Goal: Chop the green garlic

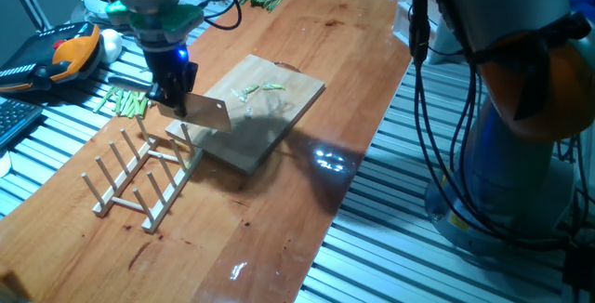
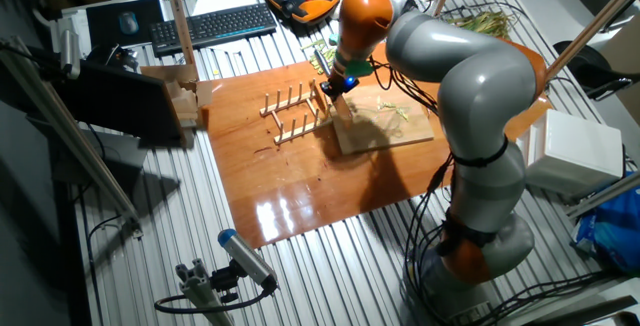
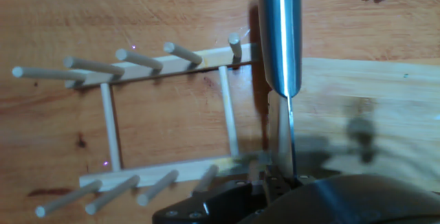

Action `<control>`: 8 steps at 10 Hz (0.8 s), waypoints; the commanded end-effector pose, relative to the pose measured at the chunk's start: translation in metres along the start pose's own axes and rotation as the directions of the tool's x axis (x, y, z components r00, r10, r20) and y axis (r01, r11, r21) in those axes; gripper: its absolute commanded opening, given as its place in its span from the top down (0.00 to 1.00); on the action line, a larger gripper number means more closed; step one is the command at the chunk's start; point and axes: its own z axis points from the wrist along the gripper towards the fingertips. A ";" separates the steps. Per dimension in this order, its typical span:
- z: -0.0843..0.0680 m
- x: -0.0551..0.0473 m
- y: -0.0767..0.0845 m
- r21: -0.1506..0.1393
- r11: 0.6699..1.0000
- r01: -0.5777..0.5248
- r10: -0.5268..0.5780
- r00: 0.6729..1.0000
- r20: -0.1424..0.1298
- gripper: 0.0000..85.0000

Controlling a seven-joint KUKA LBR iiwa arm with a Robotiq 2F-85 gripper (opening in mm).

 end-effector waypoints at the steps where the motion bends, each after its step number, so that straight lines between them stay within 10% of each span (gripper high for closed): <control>1: -0.004 0.002 -0.006 -0.001 1.000 0.004 -0.004 1.000 0.000 1.00; 8: -0.015 0.013 -0.004 -0.064 0.997 0.044 -0.041 0.998 0.045 1.00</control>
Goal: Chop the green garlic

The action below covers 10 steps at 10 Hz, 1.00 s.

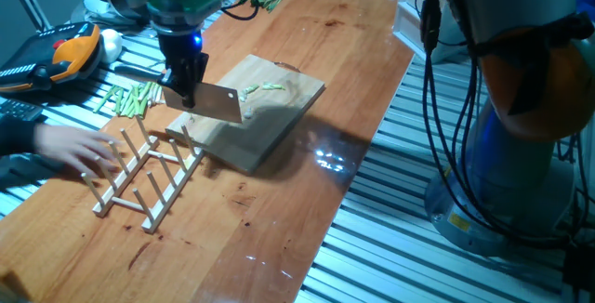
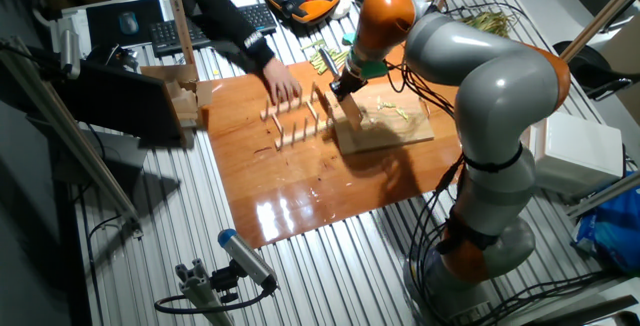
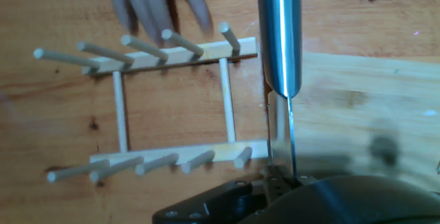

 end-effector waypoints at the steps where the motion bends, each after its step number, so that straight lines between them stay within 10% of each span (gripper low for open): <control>1: 0.001 0.000 0.002 -0.028 1.000 -0.002 0.001 1.000 -0.020 1.00; 8: -0.011 0.014 0.042 -0.002 0.984 -0.178 0.177 0.983 -0.055 1.00; 10: -0.003 0.015 0.062 0.016 0.976 -0.219 0.219 0.976 -0.010 1.00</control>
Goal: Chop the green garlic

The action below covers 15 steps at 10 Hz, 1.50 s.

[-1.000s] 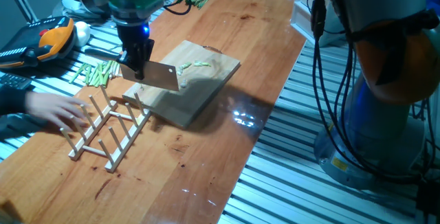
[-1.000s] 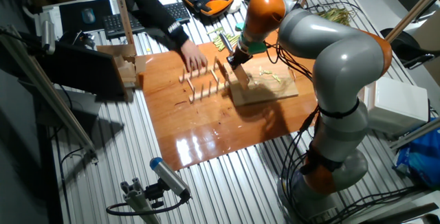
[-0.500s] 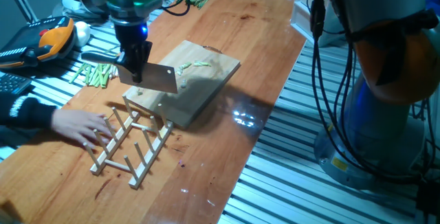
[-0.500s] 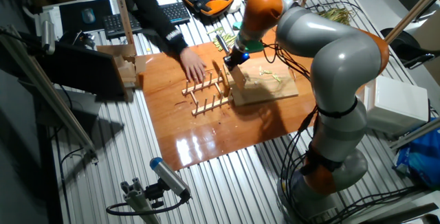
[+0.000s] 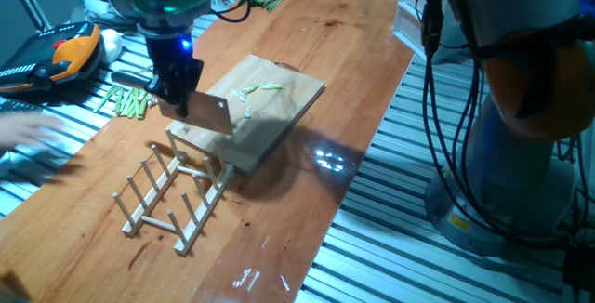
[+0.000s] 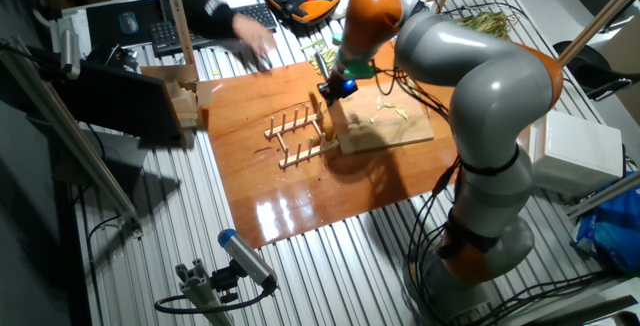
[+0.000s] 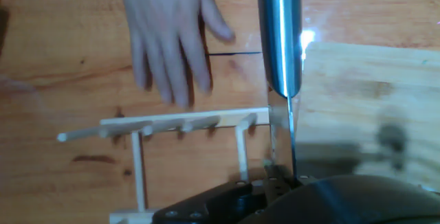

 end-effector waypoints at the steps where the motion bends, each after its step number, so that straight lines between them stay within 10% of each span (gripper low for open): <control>1: 0.006 0.000 0.009 0.005 1.000 -0.031 0.030 0.999 0.038 1.00; 6: 0.018 -0.017 0.014 0.020 0.996 0.082 -0.082 0.996 0.044 1.00; 11: 0.031 -0.023 0.020 0.098 0.982 0.159 -0.166 0.984 0.069 1.00; 13: 0.042 -0.024 0.025 0.182 0.967 0.178 -0.193 0.979 0.066 1.00; 15: 0.050 -0.034 0.022 0.177 0.964 0.198 -0.207 0.978 0.037 1.00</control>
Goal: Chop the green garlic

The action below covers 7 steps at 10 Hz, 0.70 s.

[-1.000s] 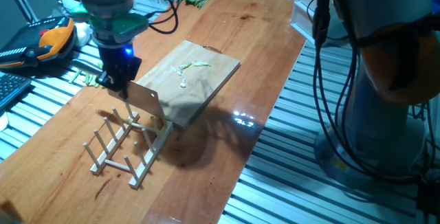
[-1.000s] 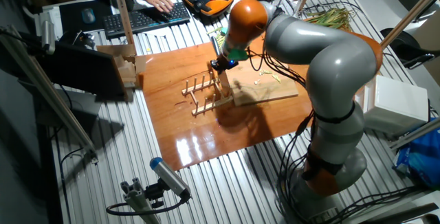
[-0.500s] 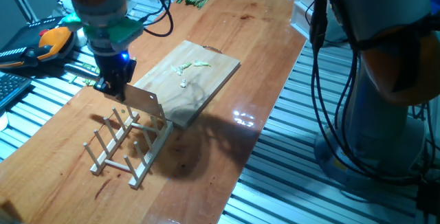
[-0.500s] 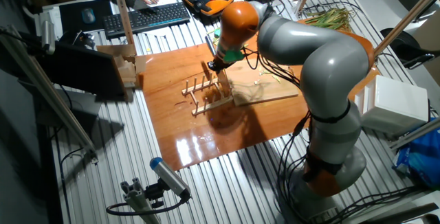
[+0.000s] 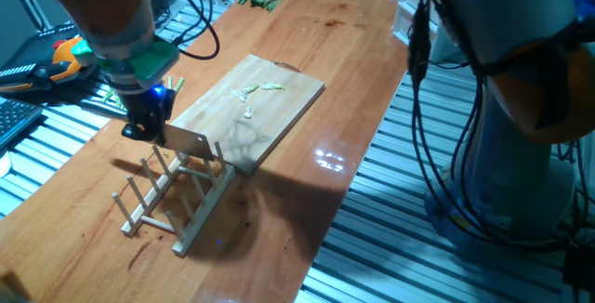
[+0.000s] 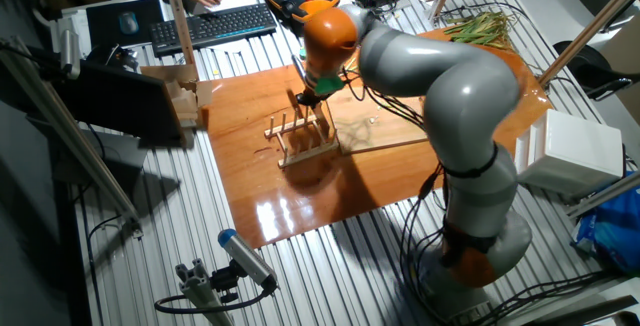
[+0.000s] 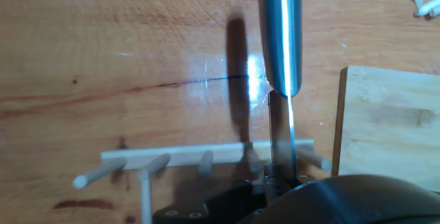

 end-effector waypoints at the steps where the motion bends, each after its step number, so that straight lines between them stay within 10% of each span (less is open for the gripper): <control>1: 0.004 -0.003 -0.003 -0.007 1.000 0.009 -0.009 1.000 -0.006 1.00; 7: 0.028 0.003 -0.001 -0.024 1.000 0.003 -0.003 1.000 -0.020 1.00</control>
